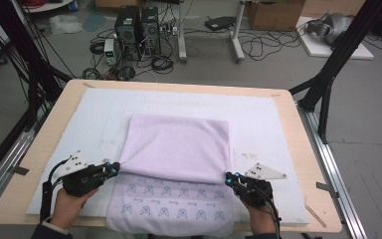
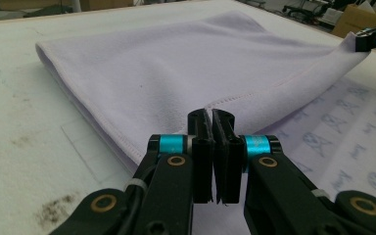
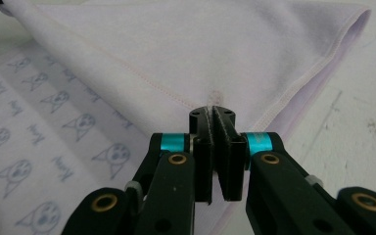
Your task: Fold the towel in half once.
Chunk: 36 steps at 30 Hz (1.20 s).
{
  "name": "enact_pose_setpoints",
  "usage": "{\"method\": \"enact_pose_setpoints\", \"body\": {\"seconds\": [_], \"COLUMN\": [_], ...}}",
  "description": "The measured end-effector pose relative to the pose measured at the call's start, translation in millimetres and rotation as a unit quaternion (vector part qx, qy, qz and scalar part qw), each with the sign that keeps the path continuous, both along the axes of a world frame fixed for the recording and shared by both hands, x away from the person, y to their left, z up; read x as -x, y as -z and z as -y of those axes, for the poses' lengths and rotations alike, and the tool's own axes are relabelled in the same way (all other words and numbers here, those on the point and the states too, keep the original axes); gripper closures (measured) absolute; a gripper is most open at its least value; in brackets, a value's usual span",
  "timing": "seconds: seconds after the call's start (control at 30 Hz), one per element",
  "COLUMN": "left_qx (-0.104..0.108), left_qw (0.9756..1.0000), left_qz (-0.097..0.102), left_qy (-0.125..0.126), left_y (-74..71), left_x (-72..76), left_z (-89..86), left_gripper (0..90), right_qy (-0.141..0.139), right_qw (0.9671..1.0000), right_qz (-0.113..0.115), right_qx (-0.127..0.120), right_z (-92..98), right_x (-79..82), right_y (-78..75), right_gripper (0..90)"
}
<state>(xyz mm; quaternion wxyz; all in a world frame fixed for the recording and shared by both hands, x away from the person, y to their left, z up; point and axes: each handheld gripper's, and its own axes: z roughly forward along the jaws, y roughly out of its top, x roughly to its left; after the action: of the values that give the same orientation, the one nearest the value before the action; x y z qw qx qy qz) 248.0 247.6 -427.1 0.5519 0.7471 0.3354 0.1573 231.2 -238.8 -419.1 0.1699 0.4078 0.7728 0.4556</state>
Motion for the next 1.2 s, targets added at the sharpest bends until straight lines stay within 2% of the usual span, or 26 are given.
{"method": "enact_pose_setpoints", "body": {"seconds": [0.23, 0.37, 0.5, 0.53, 0.57, 0.6, 0.63, 0.67, 0.7, 0.87, 1.0, 1.07, 1.2], "left_qx": [0.001, 0.003, 0.005, 0.022, 0.028, 0.025, 0.027, 0.03, 0.03, 0.028, 0.034, 0.032, 0.031], "left_qw": [0.9997, 0.9995, 0.9989, 0.9983, 0.9981, 0.9985, 0.9986, 0.9987, 0.9988, 0.9987, 0.9982, 0.9982, 0.9976], "left_qz": [-0.001, -0.008, -0.02, -0.03, -0.032, -0.033, -0.033, -0.035, -0.035, -0.039, -0.037, -0.033, -0.036], "left_qy": [0.026, 0.031, 0.043, 0.045, 0.044, 0.036, 0.03, 0.024, 0.016, -0.016, -0.034, -0.038, -0.051], "left_y": [-2.0, -1.1, -1.6, -2.1, -2.4, -3.4, -3.8, -4.3, -4.4, -4.7, -7.0, -9.3, -11.5], "left_x": [19.6, 26.6, 33.3, 34.5, 35.0, 35.0, 34.3, 32.7, 30.5, 15.4, 8.8, 6.1, -2.9], "left_z": [0.2, -2.4, -5.4, -7.9, -9.2, -11.1, -11.7, -12.6, -13.2, -14.6, -14.7, -14.0, -12.6], "left_gripper": [86.5, 86.5, 89.4, 89.4, 89.4, 89.4, 89.3, 88.9, 86.5, 74.8, 71.1, 70.1, 66.3], "right_qy": [0.02, 0.026, 0.023, 0.023, 0.022, 0.022, 0.023, 0.024, 0.031, 0.055, 0.081, 0.082, 0.065], "right_qw": [0.9998, 0.9997, 0.9996, 0.9996, 0.9996, 0.9996, 0.9996, 0.9995, 0.9993, 0.9983, 0.9967, 0.9966, 0.9978], "right_qz": [0.0, -0.002, -0.002, -0.005, -0.014, -0.016, -0.018, -0.019, -0.022, -0.002, 0.001, 0.0, 0.001], "right_qx": [0.002, 0.002, 0.018, 0.017, 0.008, 0.004, 0.003, 0.005, 0.003, -0.019, 0.003, 0.006, 0.015], "right_z": [1.9, 2.1, 0.5, 1.4, 3.4, 5.0, 6.4, 7.3, 8.5, 14.2, 9.4, 6.6, -1.7], "right_x": [31.0, 43.5, 50.8, 52.1, 53.7, 54.6, 55.6, 55.3, 54.9, 44.7, 25.2, 15.7, 1.1], "right_y": [-0.5, -1.4, -1.5, -1.0, -0.8, -1.5, -3.4, -4.7, -6.9, -10.8, -3.8, -0.7, 0.4], "right_gripper": [86.2, 85.7, 84.3, 83.2, 82.0, 79.6, 72.2, 62.7, 60.1, 58.0, 60.2, 60.2, 56.6]}}
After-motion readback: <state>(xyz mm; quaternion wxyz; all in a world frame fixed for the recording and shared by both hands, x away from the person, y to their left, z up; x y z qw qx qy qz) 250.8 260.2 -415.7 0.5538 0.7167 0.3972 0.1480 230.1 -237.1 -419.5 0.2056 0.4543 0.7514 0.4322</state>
